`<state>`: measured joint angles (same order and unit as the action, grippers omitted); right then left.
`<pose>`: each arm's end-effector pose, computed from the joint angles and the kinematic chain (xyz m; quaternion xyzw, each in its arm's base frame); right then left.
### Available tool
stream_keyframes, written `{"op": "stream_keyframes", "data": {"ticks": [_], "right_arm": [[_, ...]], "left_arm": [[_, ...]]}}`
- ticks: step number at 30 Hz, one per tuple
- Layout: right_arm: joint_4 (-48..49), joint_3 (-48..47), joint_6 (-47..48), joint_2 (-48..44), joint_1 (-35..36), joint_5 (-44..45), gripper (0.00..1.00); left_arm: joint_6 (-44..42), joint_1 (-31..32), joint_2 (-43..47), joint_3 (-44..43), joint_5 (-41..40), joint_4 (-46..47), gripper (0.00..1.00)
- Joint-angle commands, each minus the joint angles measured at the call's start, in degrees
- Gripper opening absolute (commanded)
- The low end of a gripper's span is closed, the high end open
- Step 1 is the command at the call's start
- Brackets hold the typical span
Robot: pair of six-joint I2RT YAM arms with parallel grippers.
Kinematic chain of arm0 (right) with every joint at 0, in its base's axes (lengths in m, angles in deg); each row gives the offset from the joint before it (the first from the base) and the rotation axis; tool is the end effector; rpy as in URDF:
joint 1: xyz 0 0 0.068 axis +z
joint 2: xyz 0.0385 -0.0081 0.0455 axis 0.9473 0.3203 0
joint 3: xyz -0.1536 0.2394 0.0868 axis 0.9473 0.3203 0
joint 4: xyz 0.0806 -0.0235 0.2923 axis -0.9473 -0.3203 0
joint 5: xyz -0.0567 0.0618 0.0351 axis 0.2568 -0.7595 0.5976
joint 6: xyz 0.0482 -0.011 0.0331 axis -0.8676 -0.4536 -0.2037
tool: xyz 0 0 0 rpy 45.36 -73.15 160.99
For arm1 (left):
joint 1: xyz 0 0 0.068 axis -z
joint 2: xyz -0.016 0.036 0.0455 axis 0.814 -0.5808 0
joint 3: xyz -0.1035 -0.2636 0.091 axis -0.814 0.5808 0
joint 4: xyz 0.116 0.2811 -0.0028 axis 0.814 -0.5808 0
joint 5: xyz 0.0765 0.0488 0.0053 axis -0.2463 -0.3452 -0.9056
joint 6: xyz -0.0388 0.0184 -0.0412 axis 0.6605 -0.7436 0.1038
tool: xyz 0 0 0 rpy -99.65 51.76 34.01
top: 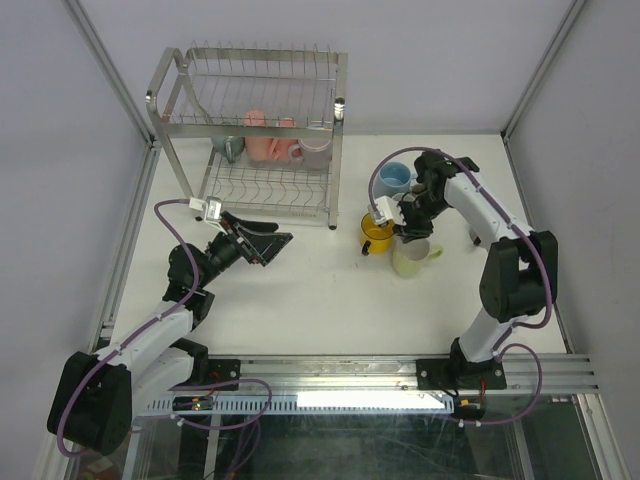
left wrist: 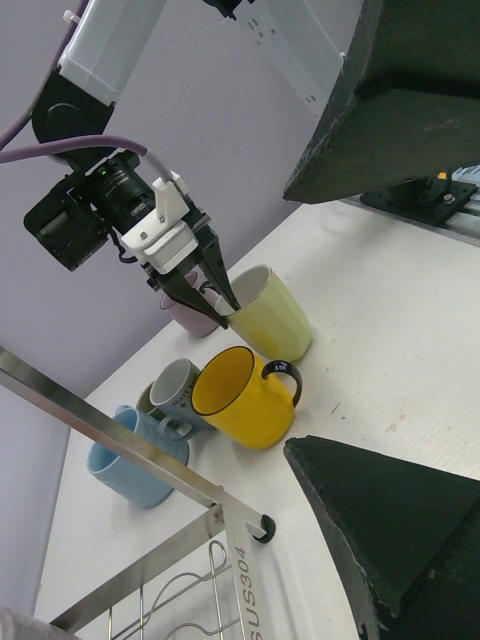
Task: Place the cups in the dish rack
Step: Pick up the cup at the center of the board.
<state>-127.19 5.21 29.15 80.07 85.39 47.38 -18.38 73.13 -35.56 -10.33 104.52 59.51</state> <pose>0.3457 0.1076 0.2643 -0.7887 0.5645 0.1621 0.1818 0.2084 -0.0923 0.2364 0.0468 0.6540 -0.5201 0.5473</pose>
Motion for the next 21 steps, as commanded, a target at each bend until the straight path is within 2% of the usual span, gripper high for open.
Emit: {"op": "stream_keyframes", "data": {"ticks": [1,9,15,18,21], "right_arm": [[-1.6,1.08,-1.88,-3.68,-0.16,-1.11,0.29],[0.86,5.35,-2.45,-4.08,0.99,2.45,0.37],[1.89,6.06,-3.18,-3.35,2.22,4.0,0.38],[2.1,6.17,-3.67,-2.91,2.63,4.41,0.31],[1.84,5.98,-4.11,-2.88,2.73,4.24,0.2]], "left_arm": [[-1.27,-0.61,0.51,-0.45,0.49,2.08,0.99],[-1.0,-0.62,0.1,-0.54,0.74,2.66,0.99],[-0.97,-0.59,0.36,-0.36,0.76,2.65,0.99],[-0.92,-0.55,0.37,-0.28,0.77,2.65,0.99],[-0.86,-0.6,0.32,-0.18,0.84,2.92,0.99]]}}
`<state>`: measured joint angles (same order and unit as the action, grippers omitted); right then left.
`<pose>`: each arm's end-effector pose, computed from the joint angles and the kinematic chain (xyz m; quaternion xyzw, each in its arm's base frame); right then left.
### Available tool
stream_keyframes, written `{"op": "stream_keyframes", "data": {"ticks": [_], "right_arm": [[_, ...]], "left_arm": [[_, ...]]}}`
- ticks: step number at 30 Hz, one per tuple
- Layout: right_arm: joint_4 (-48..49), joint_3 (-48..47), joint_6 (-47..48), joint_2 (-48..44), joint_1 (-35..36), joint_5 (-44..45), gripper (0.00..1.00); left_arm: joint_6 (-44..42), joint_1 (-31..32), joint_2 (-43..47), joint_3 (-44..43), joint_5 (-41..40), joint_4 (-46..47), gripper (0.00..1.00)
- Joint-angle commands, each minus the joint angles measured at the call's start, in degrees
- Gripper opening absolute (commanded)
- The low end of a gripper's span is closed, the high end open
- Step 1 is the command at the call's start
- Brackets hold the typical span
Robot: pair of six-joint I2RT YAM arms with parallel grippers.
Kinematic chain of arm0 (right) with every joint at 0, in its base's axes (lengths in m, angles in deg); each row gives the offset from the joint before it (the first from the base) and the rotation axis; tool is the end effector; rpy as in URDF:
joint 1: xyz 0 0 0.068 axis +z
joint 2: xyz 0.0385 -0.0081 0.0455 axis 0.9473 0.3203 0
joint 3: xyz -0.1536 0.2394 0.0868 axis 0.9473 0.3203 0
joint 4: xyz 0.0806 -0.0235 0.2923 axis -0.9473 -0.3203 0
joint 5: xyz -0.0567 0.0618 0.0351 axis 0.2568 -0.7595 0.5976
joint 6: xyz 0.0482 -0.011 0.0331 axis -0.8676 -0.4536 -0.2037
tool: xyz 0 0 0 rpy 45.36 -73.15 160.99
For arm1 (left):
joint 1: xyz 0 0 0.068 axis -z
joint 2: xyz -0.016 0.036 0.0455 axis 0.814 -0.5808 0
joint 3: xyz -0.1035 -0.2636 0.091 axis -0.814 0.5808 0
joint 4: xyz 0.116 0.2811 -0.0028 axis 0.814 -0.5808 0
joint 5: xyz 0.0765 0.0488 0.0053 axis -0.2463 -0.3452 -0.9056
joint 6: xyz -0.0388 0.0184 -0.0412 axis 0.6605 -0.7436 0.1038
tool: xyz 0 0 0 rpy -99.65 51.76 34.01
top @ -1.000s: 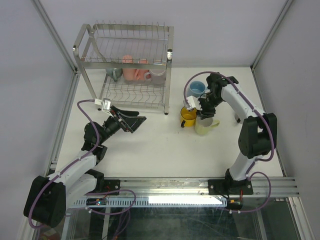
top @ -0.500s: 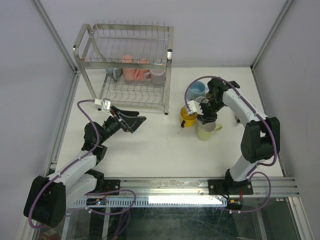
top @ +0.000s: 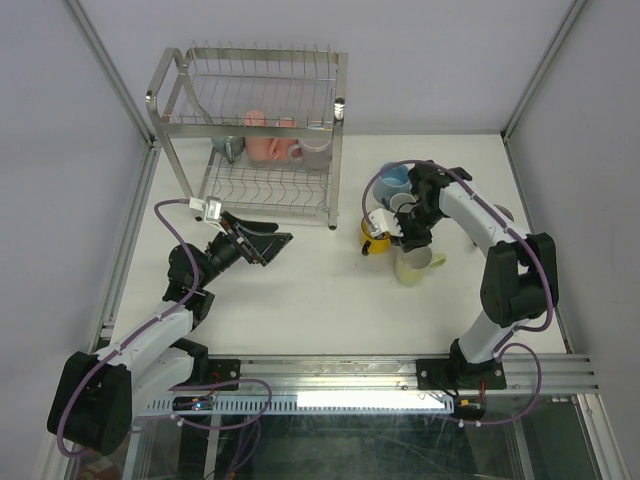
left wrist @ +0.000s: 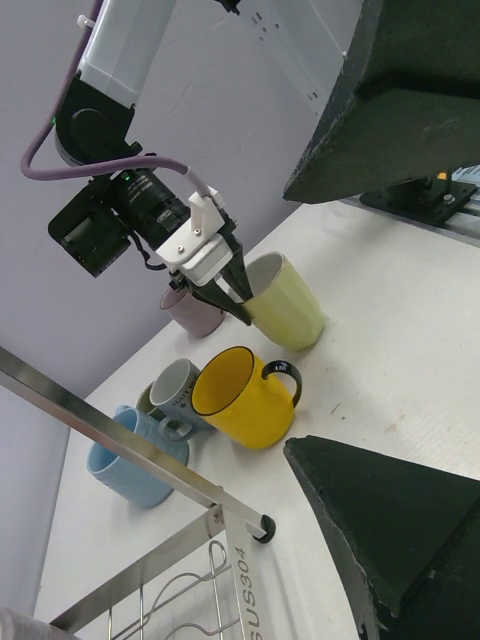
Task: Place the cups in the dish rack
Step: Pick up the cup at the center of the board.
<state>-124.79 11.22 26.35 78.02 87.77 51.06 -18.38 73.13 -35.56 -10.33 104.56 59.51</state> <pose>0.3266 0.1150 0.2437 -0.7904 0.5751 0.1532 0.1450 0.2084 -0.0924 0.2364 0.0471 0.6540 -0.5203 0.5471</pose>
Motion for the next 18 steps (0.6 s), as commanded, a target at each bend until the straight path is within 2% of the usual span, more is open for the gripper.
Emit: {"op": "stream_keyframes", "data": {"ticks": [1,4,5,13,18], "right_arm": [[-0.67,0.01,-1.39,-0.89,0.36,0.44,0.15],[-1.16,0.11,-1.89,-1.57,0.34,-0.37,0.02],[-1.39,0.16,-1.97,-2.0,0.39,-0.96,0.0],[-3.36,0.76,-7.63,-9.2,0.0,-12.94,0.0],[-5.34,0.89,-14.21,-13.89,-0.1,-24.76,0.0]], "left_arm": [[-0.73,-0.6,0.27,-0.04,0.8,3.14,0.99],[-0.01,-0.62,0.04,0.22,0.93,4.34,0.99],[0.39,-0.58,-0.05,0.32,1.07,4.92,0.99],[5.36,-0.61,-2.28,1.22,2.2,10.62,0.99],[10.87,-0.62,-5.99,2.16,4.22,20.07,0.99]]}}
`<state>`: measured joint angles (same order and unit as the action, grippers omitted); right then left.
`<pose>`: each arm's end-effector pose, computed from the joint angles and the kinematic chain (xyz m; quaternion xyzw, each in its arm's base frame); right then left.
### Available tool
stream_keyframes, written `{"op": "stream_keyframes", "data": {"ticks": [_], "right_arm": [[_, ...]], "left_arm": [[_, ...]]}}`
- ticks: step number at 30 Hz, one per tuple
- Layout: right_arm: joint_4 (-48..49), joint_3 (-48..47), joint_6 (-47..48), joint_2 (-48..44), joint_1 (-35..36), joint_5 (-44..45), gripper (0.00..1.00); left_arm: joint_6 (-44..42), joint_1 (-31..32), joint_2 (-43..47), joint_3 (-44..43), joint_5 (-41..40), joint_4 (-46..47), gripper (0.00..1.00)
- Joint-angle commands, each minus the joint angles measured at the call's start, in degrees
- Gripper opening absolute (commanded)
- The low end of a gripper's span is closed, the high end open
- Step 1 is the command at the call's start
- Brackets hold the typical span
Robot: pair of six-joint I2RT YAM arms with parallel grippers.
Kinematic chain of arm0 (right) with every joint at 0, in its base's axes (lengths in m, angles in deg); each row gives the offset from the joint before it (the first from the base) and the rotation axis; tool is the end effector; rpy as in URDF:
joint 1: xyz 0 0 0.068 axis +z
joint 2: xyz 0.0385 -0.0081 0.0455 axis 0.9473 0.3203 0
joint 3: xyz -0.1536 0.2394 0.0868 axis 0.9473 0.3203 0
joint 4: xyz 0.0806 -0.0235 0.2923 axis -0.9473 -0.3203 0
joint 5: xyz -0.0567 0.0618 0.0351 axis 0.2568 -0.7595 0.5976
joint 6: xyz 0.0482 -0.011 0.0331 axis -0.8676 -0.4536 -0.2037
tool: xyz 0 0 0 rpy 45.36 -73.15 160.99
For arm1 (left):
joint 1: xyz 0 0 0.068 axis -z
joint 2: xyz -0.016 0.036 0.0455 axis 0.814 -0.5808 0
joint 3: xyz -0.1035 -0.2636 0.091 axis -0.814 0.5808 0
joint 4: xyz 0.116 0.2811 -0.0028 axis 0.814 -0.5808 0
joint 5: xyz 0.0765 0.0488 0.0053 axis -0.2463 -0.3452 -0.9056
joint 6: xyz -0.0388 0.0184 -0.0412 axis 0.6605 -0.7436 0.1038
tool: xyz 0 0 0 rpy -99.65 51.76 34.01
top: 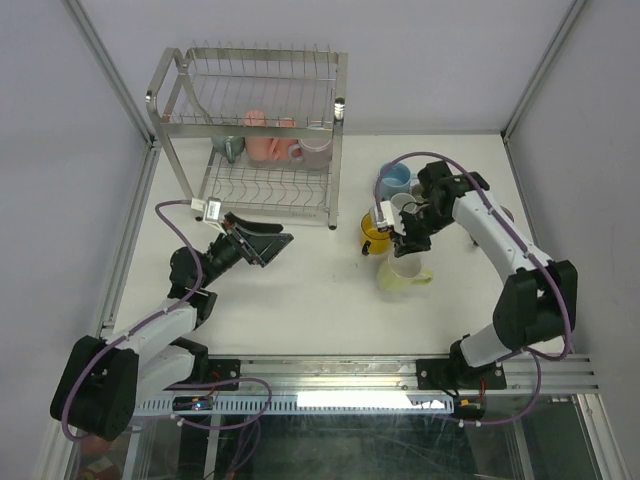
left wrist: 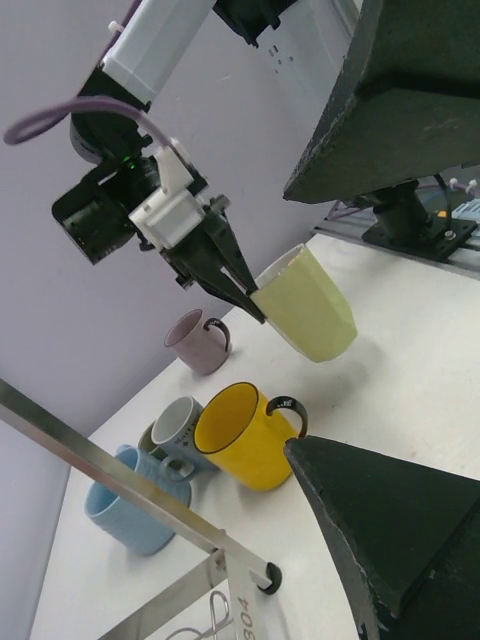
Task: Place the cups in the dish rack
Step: Pick up the cup at the center of the board.
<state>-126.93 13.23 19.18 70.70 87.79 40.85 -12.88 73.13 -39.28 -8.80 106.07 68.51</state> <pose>0.2976 0.1136 0.2764 -0.7415 0.6004 0.2192 0.2042 0.2087 -0.0935 0.2302 0.0373 0.6339 -0.5571 0.5351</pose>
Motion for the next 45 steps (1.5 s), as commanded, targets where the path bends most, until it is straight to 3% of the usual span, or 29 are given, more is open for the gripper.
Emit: {"op": "stream_keyframes", "data": {"ticks": [1,7,15,23,25,30,32,34,45], "right_arm": [[-3.47,-1.41,-8.73,-7.59,-0.19,-16.78,0.0],[-1.26,-4.61,-19.02,-12.15,-1.41,-29.28,0.0],[18.48,-11.66,-49.93,-14.1,-6.91,-36.44,0.0],[64.44,-3.19,-95.24,-19.1,-13.29,-43.83,0.0],[75.19,-1.91,-105.43,-18.63,-13.38,-43.79,0.0],[112.49,4.07,-136.24,-16.99,-13.34,-40.46,0.0],[122.03,7.07,-145.78,-16.84,-13.33,-37.72,0.0],[125.78,9.59,-147.72,-17.23,-13.31,-35.28,0.0],[127.26,17.69,-146.19,-18.15,-13.34,-31.19,0.0]], "left_arm": [[6.7,-0.62,-3.33,0.8,3.04,13.14,0.99],[13.74,0.05,-7.99,1.62,3.43,27.17,0.98],[14.49,7.12,-10.5,0.69,-1.03,34.6,0.96],[9.15,15.08,-7.39,0.16,-11.67,33.82,0.94],[8.75,17.41,-7.47,-0.62,-13.87,33.81,0.94],[7.29,23.34,-9.0,-3.92,-20.05,33.92,0.92],[5.96,25.82,-9.71,-5.27,-22.75,34.05,0.92],[4.71,28.21,-10.6,-7.05,-25.22,34.24,0.91],[3.81,38.37,-20.93,-15.97,-34.62,35.2,0.86]]}}
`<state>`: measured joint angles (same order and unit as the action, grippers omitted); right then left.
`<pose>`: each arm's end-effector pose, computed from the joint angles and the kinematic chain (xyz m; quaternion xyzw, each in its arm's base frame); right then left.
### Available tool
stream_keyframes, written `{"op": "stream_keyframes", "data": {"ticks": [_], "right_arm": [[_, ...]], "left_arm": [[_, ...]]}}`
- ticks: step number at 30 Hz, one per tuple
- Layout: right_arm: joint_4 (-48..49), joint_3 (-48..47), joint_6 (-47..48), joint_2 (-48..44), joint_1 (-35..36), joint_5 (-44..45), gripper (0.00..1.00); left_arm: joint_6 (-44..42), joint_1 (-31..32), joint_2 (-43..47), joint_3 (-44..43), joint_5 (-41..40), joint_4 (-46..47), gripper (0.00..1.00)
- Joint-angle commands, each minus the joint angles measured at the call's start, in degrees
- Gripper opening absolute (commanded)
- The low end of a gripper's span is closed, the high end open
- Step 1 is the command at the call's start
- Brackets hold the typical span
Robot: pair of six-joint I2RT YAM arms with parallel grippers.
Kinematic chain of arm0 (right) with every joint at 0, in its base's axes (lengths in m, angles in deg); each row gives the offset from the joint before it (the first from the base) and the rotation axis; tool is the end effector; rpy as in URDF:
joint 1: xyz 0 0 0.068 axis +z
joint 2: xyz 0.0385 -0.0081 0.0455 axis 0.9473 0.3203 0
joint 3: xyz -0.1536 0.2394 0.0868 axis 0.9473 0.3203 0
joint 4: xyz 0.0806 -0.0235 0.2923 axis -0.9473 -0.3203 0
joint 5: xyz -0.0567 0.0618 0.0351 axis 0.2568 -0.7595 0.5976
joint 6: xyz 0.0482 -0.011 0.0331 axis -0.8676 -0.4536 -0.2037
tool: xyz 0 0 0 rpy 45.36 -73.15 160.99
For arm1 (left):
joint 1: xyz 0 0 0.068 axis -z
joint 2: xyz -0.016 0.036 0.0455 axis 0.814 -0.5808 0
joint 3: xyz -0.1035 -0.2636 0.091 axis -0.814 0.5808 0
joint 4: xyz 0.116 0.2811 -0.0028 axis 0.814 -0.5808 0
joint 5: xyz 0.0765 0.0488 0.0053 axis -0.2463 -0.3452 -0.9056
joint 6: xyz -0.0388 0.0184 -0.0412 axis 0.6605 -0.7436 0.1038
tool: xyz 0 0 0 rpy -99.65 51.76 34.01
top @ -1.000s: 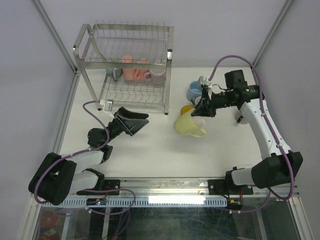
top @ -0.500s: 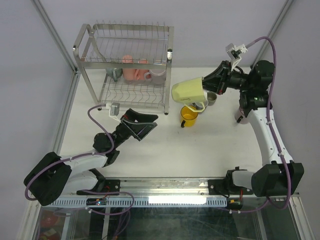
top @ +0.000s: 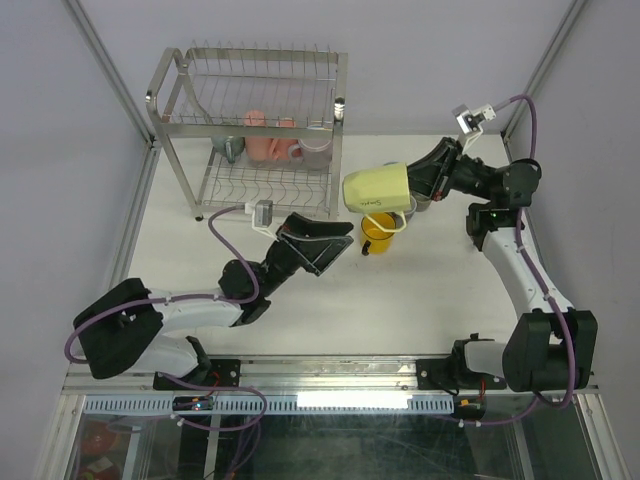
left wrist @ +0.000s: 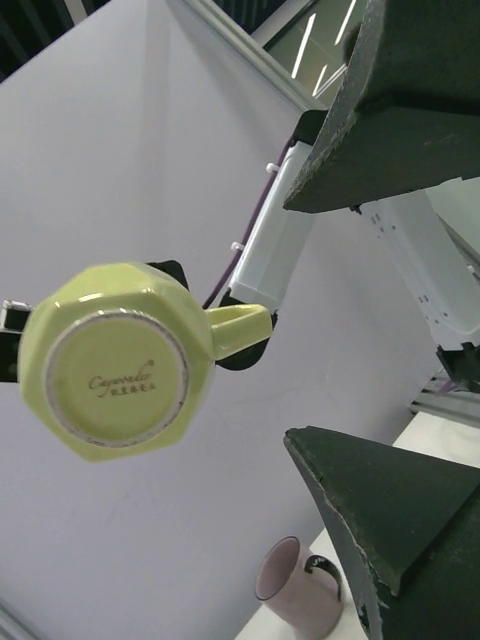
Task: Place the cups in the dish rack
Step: Pick up the cup at the center of the board.
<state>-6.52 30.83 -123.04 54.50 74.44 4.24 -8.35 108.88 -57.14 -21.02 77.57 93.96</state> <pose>0.2953 0.0573 0.4148 -0.2809 0.5730 0.6005 0.4819 0.1643 -0.2315 0.2803 0.0153 0.4790 -0.7157 0.5081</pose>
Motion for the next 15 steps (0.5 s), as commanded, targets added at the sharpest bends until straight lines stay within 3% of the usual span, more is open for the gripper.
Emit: {"op": "stream_keyframes", "data": {"ticks": [1,15], "right_arm": [[7.01,0.38,-3.84,-1.92,0.04,5.54,0.0],[9.64,3.9,-4.15,-1.83,0.05,6.88,0.0]], "left_arm": [[-0.62,3.18,-4.02,-4.39,-6.67,9.88,0.85],[2.34,7.83,-15.7,-15.56,-7.54,10.83,0.76]]}}
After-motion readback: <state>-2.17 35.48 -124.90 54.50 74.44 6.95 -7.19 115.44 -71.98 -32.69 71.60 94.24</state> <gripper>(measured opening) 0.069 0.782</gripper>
